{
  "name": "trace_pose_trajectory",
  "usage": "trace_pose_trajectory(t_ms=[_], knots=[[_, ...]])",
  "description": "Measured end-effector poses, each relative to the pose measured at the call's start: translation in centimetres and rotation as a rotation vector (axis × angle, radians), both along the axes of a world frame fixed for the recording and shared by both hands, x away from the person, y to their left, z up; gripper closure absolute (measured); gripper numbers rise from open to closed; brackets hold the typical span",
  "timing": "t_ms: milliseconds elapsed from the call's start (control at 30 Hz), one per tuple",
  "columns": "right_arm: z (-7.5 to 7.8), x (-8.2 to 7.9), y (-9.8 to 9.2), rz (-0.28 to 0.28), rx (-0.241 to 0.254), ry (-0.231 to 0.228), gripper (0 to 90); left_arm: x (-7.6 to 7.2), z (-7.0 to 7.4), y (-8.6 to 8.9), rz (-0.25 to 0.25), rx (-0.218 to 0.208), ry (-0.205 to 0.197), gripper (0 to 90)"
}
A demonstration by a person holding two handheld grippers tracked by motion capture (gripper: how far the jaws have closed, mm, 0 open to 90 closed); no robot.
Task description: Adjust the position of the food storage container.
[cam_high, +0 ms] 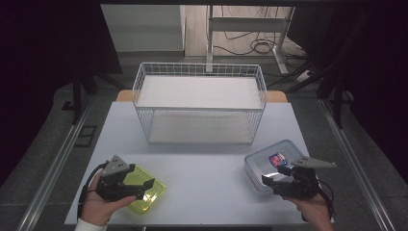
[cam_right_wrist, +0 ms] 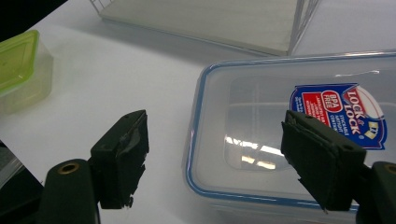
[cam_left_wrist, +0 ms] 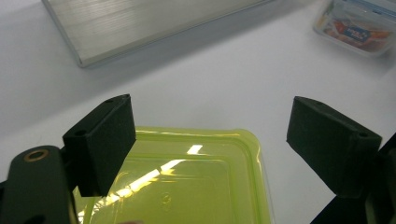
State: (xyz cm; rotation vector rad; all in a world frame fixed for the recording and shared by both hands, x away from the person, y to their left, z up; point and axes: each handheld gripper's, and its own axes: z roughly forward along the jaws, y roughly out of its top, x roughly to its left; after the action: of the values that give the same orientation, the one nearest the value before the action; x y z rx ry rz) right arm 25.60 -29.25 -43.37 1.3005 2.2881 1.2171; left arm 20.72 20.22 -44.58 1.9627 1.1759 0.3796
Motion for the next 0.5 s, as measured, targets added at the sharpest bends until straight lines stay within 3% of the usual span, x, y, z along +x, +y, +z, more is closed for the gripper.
trace_pose_trajectory(t_ms=[500], knots=[[-0.06, 0.33, 0.06, 0.012, -0.015, 0.011, 25.6, 0.00, -0.21, -0.05, -0.002, -0.002, 0.009, 15.0]])
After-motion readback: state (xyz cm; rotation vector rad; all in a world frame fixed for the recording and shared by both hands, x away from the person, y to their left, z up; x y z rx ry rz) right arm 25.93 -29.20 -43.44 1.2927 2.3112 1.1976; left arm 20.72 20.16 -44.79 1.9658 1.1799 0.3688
